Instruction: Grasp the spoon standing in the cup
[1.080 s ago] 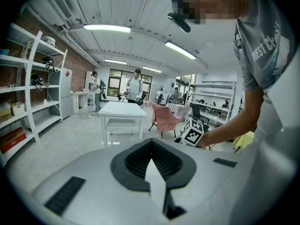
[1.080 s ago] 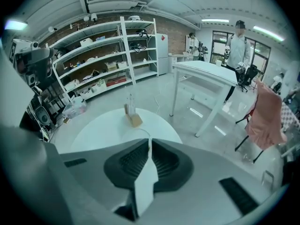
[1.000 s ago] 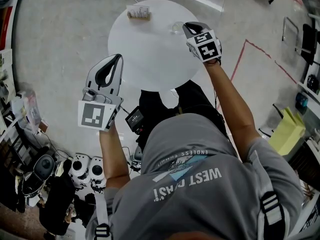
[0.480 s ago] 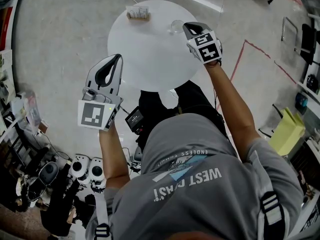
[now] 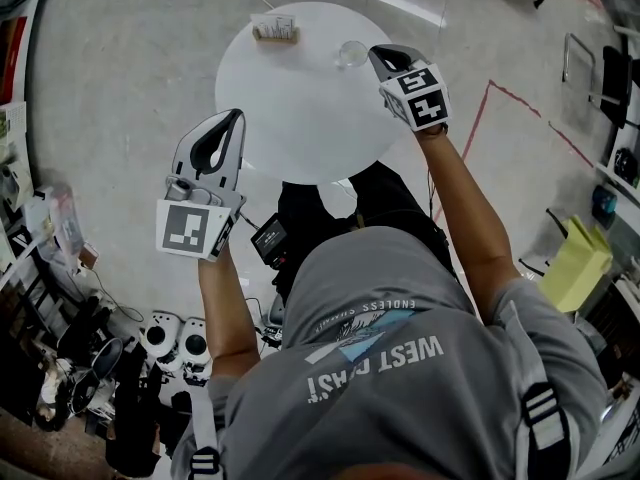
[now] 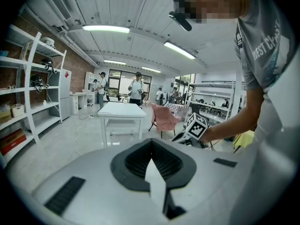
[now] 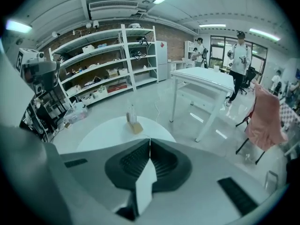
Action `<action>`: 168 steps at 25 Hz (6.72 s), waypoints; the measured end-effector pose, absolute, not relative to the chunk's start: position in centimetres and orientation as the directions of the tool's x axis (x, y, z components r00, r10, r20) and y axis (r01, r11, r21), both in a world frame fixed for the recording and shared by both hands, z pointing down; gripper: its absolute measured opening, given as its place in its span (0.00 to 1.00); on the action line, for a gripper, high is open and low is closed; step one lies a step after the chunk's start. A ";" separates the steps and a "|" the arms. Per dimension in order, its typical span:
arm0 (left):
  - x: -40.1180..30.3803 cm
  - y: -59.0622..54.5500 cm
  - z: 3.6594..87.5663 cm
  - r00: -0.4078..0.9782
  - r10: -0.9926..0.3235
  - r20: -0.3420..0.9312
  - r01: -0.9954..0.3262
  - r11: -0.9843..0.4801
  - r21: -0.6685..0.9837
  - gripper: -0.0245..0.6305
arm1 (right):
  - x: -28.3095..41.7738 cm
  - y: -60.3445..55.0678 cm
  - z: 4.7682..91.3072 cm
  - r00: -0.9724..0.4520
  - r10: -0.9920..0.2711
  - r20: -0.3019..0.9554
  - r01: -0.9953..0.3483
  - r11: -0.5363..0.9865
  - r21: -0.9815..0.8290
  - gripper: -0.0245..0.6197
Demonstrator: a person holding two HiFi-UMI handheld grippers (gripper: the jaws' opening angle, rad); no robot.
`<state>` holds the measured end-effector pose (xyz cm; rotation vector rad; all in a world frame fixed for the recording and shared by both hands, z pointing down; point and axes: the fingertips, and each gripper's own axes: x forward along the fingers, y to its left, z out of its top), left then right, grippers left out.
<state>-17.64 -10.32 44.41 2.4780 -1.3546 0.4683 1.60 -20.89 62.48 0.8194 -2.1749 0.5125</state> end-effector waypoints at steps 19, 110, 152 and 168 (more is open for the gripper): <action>-16.2 -11.2 44.1 0.539 -0.736 0.410 -0.825 -0.559 0.082 0.04 | 7.2 -21.1 57.8 -0.592 -0.465 0.658 -0.778 0.543 -0.317 0.05; -13.3 -13.7 47.2 0.573 -0.647 0.503 -0.795 -0.587 0.151 0.04 | 12.8 -14.5 75.9 -0.601 -0.208 0.771 -0.798 0.205 -0.567 0.17; -21.4 -4.5 32.1 0.463 -0.858 0.222 -0.874 -0.484 -0.048 0.04 | -4.7 -13.6 26.8 -0.908 -0.366 0.205 -0.373 0.928 0.009 0.04; -24.9 -0.2 28.3 0.458 -0.881 0.122 -0.875 -0.471 -0.111 0.04 | -9.4 -5.7 21.7 -0.936 -0.308 0.169 -0.291 0.949 0.117 0.04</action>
